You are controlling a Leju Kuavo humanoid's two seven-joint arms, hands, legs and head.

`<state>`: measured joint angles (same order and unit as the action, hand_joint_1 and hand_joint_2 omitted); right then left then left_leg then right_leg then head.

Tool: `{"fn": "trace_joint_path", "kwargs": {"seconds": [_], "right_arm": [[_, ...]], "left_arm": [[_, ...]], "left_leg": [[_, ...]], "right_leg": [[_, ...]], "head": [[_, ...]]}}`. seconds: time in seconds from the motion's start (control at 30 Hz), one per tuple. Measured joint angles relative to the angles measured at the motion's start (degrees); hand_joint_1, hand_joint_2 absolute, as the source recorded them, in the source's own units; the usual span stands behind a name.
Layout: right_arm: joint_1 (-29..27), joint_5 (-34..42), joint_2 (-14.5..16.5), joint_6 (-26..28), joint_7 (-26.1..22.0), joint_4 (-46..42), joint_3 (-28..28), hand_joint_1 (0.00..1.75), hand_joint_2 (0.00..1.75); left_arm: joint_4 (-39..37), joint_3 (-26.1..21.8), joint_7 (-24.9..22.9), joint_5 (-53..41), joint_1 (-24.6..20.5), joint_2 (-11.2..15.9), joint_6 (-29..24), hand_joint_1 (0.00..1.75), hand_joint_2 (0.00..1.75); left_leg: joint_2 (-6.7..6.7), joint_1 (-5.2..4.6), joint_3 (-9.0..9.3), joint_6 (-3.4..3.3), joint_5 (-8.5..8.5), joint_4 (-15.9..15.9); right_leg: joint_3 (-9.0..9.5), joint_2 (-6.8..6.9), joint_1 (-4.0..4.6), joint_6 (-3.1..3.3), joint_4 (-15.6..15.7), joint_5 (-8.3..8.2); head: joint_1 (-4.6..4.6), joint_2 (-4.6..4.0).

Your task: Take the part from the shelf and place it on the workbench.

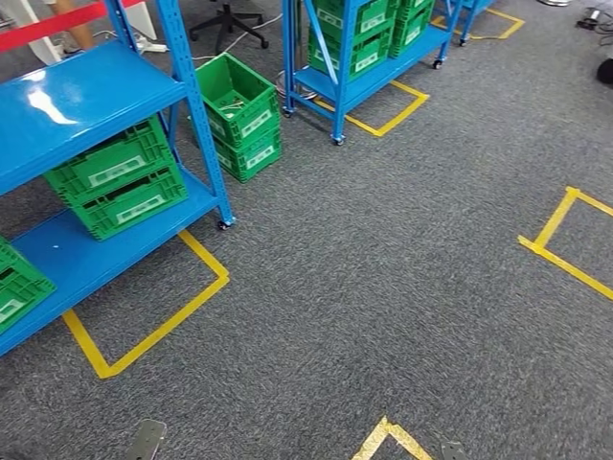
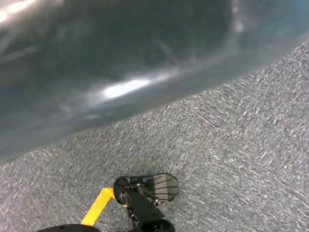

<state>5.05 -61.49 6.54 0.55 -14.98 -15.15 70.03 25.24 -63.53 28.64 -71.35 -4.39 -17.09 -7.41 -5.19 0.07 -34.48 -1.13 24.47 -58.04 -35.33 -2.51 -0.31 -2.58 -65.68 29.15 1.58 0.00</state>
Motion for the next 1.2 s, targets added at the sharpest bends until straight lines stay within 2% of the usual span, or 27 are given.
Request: {"fn": "trace_joint_path", "kwargs": {"seconds": [0.03, 0.07, 0.1, 0.17, 0.23, 0.3, 0.37, 0.4, 0.43, 0.47, 0.5, 0.53, 0.6, 0.67, 0.7, 0.73, 0.8, 0.87, 0.9, 0.93, 0.97, 1.0, 1.07, 1.1, 1.13, 1.17, 1.2], "right_arm": [[-0.05, 0.11, 0.0, 0.02, 0.03, 0.0, 0.08, 0.0, 0.0], [-0.08, 0.16, 0.01, 0.02, 0.06, 0.01, 0.17, 0.0, 0.0], [-0.09, 0.15, 0.02, 0.01, 0.04, 0.01, 0.27, 0.0, 0.0], [-0.07, 0.05, 0.1, -0.03, 0.0, 0.02, 0.42, 0.0, 0.0], [-0.1, -0.07, 0.19, -0.04, -0.03, -0.01, 0.51, 0.0, 0.0], [-0.26, -0.21, 0.22, -0.07, -0.01, -0.02, 0.61, 0.0, 0.0], [-0.42, -0.53, 0.22, -0.18, 0.03, -0.02, 0.65, 0.0, 0.0], [-0.42, -0.74, 0.24, -0.27, 0.02, -0.02, 0.66, 0.0, 0.0], [-0.38, -0.99, 0.27, -0.37, -0.02, -0.02, 0.66, 0.0, 0.0], [-0.34, -1.25, 0.31, -0.46, -0.09, -0.02, 0.65, 0.0, 0.0], [-0.3, -1.53, 0.34, -0.54, -0.21, -0.02, 0.64, 0.0, 0.0], [-0.27, -1.81, 0.35, -0.63, -0.36, -0.02, 0.63, 0.0, 0.0], [-0.15, -2.31, 0.33, -0.87, -0.65, -0.02, 0.57, 0.0, 0.0], [0.12, -2.67, 0.33, -1.15, -0.87, -0.02, 0.44, 0.0, 0.0], [0.3, -2.76, 0.33, -1.26, -0.96, -0.02, 0.38, 0.0, 0.0], [0.44, -2.8, 0.32, -1.33, -1.03, -0.02, 0.32, 0.0, 0.0], [0.48, -2.6, 0.31, -1.5, -1.07, -0.02, 0.29, 0.0, 0.0], [0.1, -2.17, 0.31, -1.72, -1.09, 0.0, 0.29, 0.0, 0.0], [-0.17, -1.96, 0.3, -1.82, -1.14, 0.02, 0.31, 0.0, 0.0], [-0.37, -1.8, 0.27, -1.89, -1.25, 0.03, 0.33, 0.0, 0.0], [-0.52, -1.68, 0.21, -1.94, -1.39, 0.04, 0.35, 0.0, 0.0], [-0.73, -1.6, 0.14, -1.99, -1.52, 0.05, 0.37, 0.0, 0.0], [-1.06, -1.49, 0.03, -2.17, -1.7, 0.13, 0.38, 0.0, 0.0], [-1.15, -1.47, 0.02, -2.26, -1.76, 0.16, 0.39, 0.0, 0.0], [-1.12, -1.44, 0.01, -2.32, -1.81, 0.19, 0.4, 0.0, 0.0], [-1.02, -1.45, 0.0, -2.34, -1.87, 0.2, 0.41, 0.0, 0.0], [-0.95, -1.46, -0.03, -2.34, -1.94, 0.2, 0.43, 0.0, 0.0]], "left_arm": [[0.0, 0.09, -0.09, -0.43, -0.03, -0.36, -0.26, 0.0, 0.0], [0.0, 0.14, -0.17, -0.67, -0.04, -0.65, -0.46, 0.0, 0.0], [0.0, 0.14, -0.2, -0.77, 0.01, -0.84, -0.6, 0.0, 0.0], [0.0, 0.14, -0.11, -0.84, 0.22, -0.93, -0.82, 0.0, 0.0], [0.0, 0.14, 0.03, -1.09, 0.33, -0.87, -1.15, 0.0, 0.0], [-0.01, 0.14, 0.08, -1.33, 0.15, -0.83, -1.48, 0.0, 0.0], [-0.02, 0.12, 0.09, -1.34, 0.14, -0.75, -1.57, 0.0, 0.0], [-0.02, 0.1, 0.11, -1.3, 0.23, -0.67, -1.56, 0.0, 0.0], [-0.02, 0.07, 0.18, -1.2, 0.34, -0.53, -1.48, 0.0, 0.0], [-0.02, 0.03, 0.3, -1.01, 0.4, -0.36, -1.32, 0.0, 0.0], [-0.03, -0.02, 0.5, -0.71, 0.43, -0.17, -1.05, 0.0, 0.0], [-0.03, -0.1, 0.74, -0.37, 0.36, 0.02, -0.67, 0.0, 0.0], [-0.03, -0.38, 1.11, 0.27, 0.26, 0.46, 0.27, 0.0, 0.0], [-0.02, -0.75, 1.25, 0.63, 0.43, 1.06, 0.95, 0.0, 0.0], [-0.02, -0.95, 1.3, 0.7, 0.57, 1.37, 1.11, 0.0, 0.0], [-0.02, -1.16, 1.33, 0.79, 0.61, 1.65, 1.21, 0.0, 0.0], [-0.02, -1.48, 1.4, 1.0, 0.48, 1.96, 1.37, 0.0, 0.0], [-0.02, -1.72, 1.54, 1.16, 0.48, 2.07, 1.57, 0.0, 0.0], [-0.02, -1.83, 1.69, 1.17, 0.61, 2.1, 1.66, 0.0, 0.0], [-0.02, -1.94, 1.85, 1.17, 0.72, 2.14, 1.72, 0.0, 0.0], [-0.02, -2.04, 2.01, 1.14, 0.79, 2.19, 1.77, 0.0, 0.0], [-0.02, -2.12, 2.13, 1.1, 0.88, 2.27, 1.8, 0.0, 0.0], [-0.02, -2.34, 2.24, 0.94, 0.96, 2.42, 1.84, 0.0, 0.0], [-0.01, -2.45, 2.28, 0.85, 0.98, 2.48, 1.83, 0.0, 0.0], [0.0, -2.55, 2.31, 0.78, 0.86, 2.53, 1.8, 0.0, 0.0], [0.01, -2.6, 2.34, 0.72, 0.65, 2.58, 1.78, 0.0, 0.0], [0.02, -2.63, 2.37, 0.7, 0.35, 2.64, 1.76, 0.0, 0.0]], "left_leg": [[-0.76, 0.04, -0.05, 0.2, 0.04, -0.11], [-1.42, 0.14, -0.25, 0.48, -0.02, -0.16], [-2.06, 0.25, -0.5, 0.83, -0.13, -0.16], [-2.94, 0.46, -0.85, 1.58, -0.33, 0.03], [-0.62, 0.17, -1.66, 2.14, 0.95, -1.59], [2.99, -0.09, -4.47, 2.52, 4.14, -7.6], [4.28, 0.0, -7.73, 2.86, 6.27, -14.29], [4.52, 0.05, -8.27, 3.0, 5.83, -15.33], [4.77, 0.09, -7.71, 3.09, 4.31, -14.11], [5.3, 0.1, -6.15, 3.08, 2.14, -10.95], [6.58, -0.01, -4.19, 3.04, 0.3, -7.14], [7.9, -0.24, -2.35, 2.85, -0.49, -3.57], [9.53, -0.61, -0.38, 2.12, 0.14, 0.02], [8.41, -0.47, 0.36, 1.12, 1.17, 0.45], [7.78, -0.31, 1.02, 0.66, 1.49, 0.58], [7.24, -0.17, 1.78, 0.17, 1.83, 0.67], [6.23, 0.06, 3.27, -0.53, 2.75, 0.87], [5.04, 0.21, 4.86, -0.74, 4.11, 0.98], [4.46, 0.32, 6.03, -0.66, 4.97, 1.07], [3.96, 0.47, 7.37, -0.53, 5.93, 1.16], [3.54, 0.65, 8.84, -0.31, 7.0, 1.24], [3.26, 0.8, 10.17, -0.02, 8.18, 1.38], [2.96, 0.8, 12.43, 0.64, 10.6, 1.57], [2.92, 0.73, 13.49, 1.04, 11.52, 2.2], [2.91, 0.64, 14.42, 1.45, 11.64, 2.48], [2.92, 0.6, 14.81, 1.88, 10.97, 2.25], [3.12, 0.63, 14.33, 2.21, 9.53, 0.47]], "right_leg": [[1.23, -1.6, -0.2, 0.11, 3.32, -1.5], [2.06, -2.88, -0.3, 0.21, 5.36, -2.1], [2.44, -3.56, -0.35, 0.32, 6.03, -1.87], [2.82, -2.48, -0.33, 0.73, 6.63, -1.8], [3.34, -0.91, -0.45, 1.41, 7.36, -1.91], [3.9, 0.96, -0.37, 1.97, 7.81, -1.71], [4.44, 2.93, -0.29, 2.14, 7.86, -1.19], [4.8, 3.82, -0.31, 2.1, 7.87, -0.82], [5.27, 4.63, -0.35, 2.0, 7.9, -0.39], [5.84, 5.38, -0.41, 1.85, 7.93, 0.09], [6.34, 6.13, -0.4, 1.59, 7.98, 0.59], [6.8, 6.79, -0.27, 1.26, 8.01, 1.2], [8.06, 8.01, 0.13, 0.57, 8.34, 2.24], [9.77, 8.65, 0.25, -0.07, 8.49, 2.6], [9.92, 7.97, 0.08, -0.36, 7.54, 2.4], [8.85, 6.71, -0.08, -0.6, 5.42, 2.16], [3.63, 3.76, -0.34, -0.91, -2.11, 2.36], [-2.56, 2.78, -0.36, -1.17, -8.44, 5.57], [-4.9, 2.72, -0.35, -1.26, -9.39, 7.71], [-6.5, 2.72, -0.35, -1.33, -8.78, 9.15], [-7.49, 2.74, -0.35, -1.34, -6.83, 8.8], [-8.02, 2.8, -0.36, -1.33, -3.87, 5.74], [-8.3, 3.01, -0.37, -1.04, 2.37, -4.3], [-8.15, 3.01, -0.36, -0.76, 4.03, -7.89], [-7.82, 2.95, -0.36, -0.38, 4.8, -9.26], [-7.05, 2.85, -0.37, 0.04, 4.65, -8.62], [-6.21, 2.71, -0.47, 0.46, 4.97, -8.05]], "head": [[-0.03, 0.0], [-0.05, 0.0], [-0.06, 0.0], [-0.06, 0.0], [-0.41, 0.0], [-0.82, 0.0], [-0.89, 0.0], [-0.92, 0.0], [-0.92, 0.0], [-0.92, 0.0], [-0.93, 0.0], [-1.04, 0.0], [-1.07, 0.0], [-0.95, 0.01], [-0.88, -0.01], [-0.88, 0.01], [-0.62, 0.01], [-0.33, 0.01], [-0.23, 0.01], [-0.15, 0.0], [-0.05, 0.0], [0.11, 0.0], [0.68, -0.01], [0.84, -0.01], [0.95, 0.0], [0.85, 0.01], [0.67, 0.01]]}}
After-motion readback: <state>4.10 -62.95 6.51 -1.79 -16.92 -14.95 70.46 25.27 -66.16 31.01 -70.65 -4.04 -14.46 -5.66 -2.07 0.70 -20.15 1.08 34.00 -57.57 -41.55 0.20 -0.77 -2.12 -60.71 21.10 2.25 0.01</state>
